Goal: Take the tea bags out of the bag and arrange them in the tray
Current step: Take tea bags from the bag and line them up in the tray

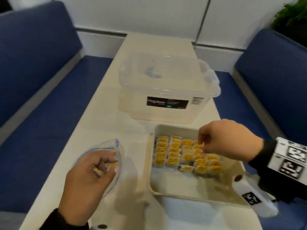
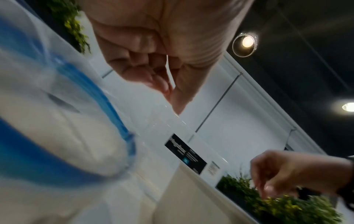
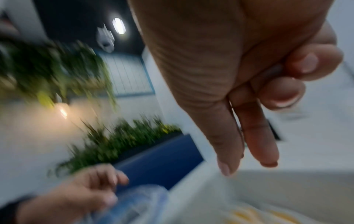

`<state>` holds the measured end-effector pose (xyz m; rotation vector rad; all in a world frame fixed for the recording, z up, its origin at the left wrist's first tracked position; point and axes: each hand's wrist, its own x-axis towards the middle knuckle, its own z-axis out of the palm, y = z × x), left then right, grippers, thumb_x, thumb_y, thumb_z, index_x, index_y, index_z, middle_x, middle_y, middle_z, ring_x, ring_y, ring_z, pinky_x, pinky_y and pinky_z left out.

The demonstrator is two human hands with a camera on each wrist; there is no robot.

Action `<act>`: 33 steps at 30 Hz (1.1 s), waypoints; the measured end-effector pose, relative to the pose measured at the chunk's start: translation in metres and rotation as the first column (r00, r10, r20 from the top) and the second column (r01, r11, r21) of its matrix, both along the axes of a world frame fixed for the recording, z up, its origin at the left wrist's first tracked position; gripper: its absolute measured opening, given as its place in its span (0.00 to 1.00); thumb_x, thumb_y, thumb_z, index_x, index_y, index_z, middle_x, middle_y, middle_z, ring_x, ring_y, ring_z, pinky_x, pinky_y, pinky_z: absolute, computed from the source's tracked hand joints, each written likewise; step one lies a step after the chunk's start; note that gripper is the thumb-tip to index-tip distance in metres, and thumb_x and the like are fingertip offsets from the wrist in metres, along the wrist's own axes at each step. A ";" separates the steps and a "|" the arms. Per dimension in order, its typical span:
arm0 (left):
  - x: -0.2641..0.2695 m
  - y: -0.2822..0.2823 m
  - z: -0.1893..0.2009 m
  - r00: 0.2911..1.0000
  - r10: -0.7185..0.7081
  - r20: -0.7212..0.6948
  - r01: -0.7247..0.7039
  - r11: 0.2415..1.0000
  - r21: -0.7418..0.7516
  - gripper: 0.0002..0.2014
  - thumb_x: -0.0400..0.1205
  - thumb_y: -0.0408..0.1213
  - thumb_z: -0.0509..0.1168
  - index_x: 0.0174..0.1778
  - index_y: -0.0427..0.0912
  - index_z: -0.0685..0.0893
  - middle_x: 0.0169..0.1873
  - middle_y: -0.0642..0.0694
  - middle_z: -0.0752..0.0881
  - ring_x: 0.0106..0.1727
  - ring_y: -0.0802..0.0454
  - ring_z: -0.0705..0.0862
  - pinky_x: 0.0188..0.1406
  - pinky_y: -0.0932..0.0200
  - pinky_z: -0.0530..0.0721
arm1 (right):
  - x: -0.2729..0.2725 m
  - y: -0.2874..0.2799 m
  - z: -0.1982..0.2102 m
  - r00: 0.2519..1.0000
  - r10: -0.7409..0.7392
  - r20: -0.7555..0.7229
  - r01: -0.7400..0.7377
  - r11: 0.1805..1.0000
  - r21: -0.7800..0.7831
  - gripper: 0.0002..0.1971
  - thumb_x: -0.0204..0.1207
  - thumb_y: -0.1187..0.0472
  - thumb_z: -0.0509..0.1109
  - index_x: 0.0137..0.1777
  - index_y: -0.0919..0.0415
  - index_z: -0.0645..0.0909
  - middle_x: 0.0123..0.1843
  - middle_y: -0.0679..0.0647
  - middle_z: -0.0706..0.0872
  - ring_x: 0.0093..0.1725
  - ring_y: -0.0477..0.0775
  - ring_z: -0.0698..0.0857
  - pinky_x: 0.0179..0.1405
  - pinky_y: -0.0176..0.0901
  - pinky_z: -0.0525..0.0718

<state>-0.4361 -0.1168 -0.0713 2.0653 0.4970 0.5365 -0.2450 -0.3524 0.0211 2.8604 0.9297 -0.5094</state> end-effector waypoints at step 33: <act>-0.054 0.042 -0.025 0.932 0.067 -0.357 -0.031 0.994 0.105 0.33 0.76 0.35 0.69 0.77 0.52 0.66 0.74 0.57 0.66 0.71 0.61 0.69 0.68 0.67 0.70 | -0.115 0.190 -0.087 0.987 0.143 -0.074 -0.116 0.948 0.295 0.16 0.79 0.62 0.58 0.65 0.53 0.76 0.53 0.58 0.85 0.53 0.63 0.83 0.42 0.42 0.72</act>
